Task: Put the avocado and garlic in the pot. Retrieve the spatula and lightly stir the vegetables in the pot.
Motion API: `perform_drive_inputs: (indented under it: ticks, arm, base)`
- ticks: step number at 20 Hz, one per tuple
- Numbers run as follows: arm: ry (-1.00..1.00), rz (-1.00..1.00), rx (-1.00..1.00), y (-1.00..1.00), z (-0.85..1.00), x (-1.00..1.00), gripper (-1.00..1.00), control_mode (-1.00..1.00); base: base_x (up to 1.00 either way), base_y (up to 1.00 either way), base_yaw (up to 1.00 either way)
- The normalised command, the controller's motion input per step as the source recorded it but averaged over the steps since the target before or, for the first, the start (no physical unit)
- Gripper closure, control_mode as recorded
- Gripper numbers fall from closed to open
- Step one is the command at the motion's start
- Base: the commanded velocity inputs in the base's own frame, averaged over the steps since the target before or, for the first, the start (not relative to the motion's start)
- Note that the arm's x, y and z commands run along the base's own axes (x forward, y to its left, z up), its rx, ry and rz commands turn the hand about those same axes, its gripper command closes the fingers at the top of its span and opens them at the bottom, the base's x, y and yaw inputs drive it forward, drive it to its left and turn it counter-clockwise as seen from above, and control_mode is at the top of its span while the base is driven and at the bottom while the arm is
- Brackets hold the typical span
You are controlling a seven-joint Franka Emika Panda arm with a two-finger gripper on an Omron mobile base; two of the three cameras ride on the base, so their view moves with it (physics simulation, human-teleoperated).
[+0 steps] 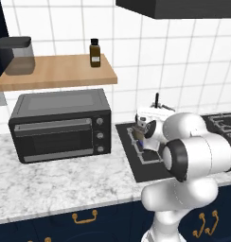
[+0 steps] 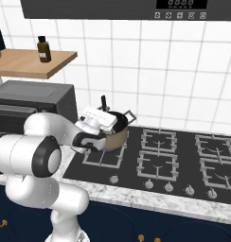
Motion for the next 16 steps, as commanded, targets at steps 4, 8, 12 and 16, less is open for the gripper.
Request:
perform_drive_inputs:
  ticks: [4,8,12,16]
  arm:
    - [0.04,0.0,0.07,0.01,0.07,0.29,1.0,-1.0]
    - [0.0,0.0,0.0,0.0,-0.01,0.24,1.0,-1.0]
    - [0.0,0.0,0.0,0.0,-0.43,0.04,1.0,-1.0]
    - [0.0,0.0,0.0,0.0,-0.52,0.02,1.0,-1.0]
  base:
    - [0.0,0.0,0.0]
    - [0.0,0.0,0.0]
    - [0.0,0.0,0.0]
    - [0.0,0.0,0.0]
